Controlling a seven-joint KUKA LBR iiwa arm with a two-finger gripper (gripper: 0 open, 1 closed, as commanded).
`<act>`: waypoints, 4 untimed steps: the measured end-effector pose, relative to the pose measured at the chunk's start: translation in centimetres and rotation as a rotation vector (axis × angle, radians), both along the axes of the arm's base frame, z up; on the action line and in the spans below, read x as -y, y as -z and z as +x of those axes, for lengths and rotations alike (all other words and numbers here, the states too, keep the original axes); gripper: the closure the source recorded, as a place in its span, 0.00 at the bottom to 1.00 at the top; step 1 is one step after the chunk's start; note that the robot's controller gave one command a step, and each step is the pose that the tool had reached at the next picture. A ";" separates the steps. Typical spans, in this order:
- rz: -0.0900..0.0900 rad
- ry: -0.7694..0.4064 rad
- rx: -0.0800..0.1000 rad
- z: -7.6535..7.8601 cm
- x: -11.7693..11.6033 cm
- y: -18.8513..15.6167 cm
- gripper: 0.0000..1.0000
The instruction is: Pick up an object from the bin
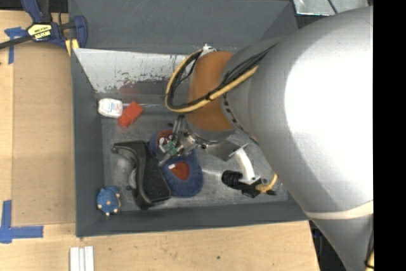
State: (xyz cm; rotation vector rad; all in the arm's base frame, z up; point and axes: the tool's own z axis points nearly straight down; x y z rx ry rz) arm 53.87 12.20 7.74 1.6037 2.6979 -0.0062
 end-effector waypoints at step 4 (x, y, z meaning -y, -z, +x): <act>0.005 -0.356 0.007 0.5 -5.0 -11.5 1.00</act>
Offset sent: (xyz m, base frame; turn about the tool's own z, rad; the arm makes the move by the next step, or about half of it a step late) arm -0.0117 0.0725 -0.0074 -0.4230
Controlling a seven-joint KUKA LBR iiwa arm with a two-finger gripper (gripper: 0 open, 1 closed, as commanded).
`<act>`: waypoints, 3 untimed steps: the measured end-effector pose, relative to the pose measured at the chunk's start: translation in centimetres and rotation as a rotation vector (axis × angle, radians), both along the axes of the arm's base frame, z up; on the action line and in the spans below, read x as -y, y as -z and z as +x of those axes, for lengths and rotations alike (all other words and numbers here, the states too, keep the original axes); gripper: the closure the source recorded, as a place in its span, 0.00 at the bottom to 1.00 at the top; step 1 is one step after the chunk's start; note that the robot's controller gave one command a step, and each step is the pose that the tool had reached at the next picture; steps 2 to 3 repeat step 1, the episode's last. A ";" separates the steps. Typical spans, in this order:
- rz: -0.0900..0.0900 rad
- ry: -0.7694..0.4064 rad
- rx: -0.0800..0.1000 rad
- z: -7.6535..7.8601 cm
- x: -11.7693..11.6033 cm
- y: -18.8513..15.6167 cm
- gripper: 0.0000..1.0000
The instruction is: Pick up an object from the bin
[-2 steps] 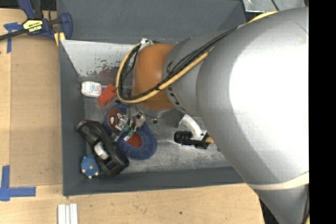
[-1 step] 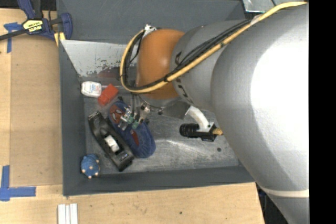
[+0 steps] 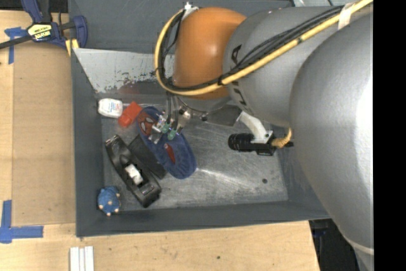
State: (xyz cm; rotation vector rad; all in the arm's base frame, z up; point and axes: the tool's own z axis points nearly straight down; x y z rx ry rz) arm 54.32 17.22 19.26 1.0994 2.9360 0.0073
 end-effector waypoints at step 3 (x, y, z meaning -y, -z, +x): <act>-0.002 -0.004 -0.004 0.1 0.0 -0.3 1.00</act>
Offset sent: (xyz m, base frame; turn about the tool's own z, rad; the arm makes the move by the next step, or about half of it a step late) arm 0.0000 0.0001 0.0029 0.0000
